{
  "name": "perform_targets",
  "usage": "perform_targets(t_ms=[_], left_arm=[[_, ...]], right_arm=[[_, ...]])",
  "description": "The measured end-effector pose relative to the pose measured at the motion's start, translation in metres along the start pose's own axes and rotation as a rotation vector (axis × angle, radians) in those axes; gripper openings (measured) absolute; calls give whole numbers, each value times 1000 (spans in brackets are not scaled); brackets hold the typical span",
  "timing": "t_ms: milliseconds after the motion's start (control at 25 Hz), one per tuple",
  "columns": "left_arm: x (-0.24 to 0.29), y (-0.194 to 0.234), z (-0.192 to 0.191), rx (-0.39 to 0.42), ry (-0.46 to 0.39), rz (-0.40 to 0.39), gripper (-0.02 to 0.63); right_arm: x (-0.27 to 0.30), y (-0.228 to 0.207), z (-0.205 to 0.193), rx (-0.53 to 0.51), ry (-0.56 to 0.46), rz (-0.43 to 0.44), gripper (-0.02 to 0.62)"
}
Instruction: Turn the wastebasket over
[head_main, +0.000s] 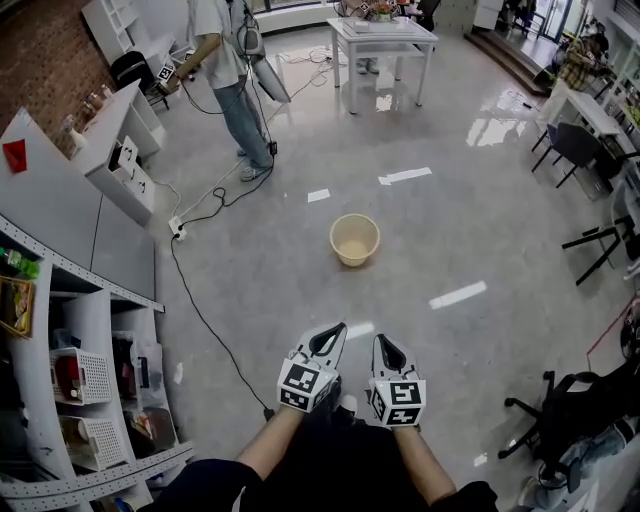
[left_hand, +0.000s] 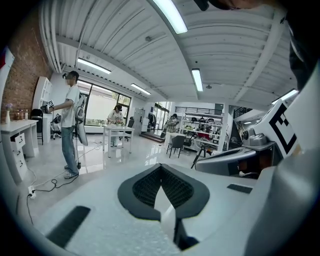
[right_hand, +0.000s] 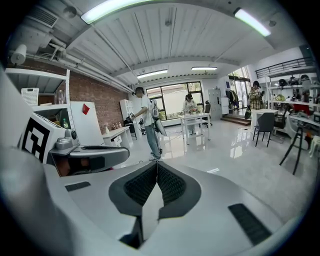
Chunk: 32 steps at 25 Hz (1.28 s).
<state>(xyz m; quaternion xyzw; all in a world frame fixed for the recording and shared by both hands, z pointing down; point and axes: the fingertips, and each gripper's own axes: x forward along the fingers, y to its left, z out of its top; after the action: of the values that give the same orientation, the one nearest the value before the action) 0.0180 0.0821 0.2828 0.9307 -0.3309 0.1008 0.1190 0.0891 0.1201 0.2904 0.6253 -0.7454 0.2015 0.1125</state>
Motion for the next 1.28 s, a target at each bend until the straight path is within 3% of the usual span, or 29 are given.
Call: perform_targets(t_ms=[800, 1280], left_arm=[[109, 142, 46, 18, 14, -114, 8], [150, 174, 53, -9, 23, -145, 8]], right_arm=[[164, -14, 83, -3, 22, -82, 11], [198, -35, 105, 6, 26, -133, 11]])
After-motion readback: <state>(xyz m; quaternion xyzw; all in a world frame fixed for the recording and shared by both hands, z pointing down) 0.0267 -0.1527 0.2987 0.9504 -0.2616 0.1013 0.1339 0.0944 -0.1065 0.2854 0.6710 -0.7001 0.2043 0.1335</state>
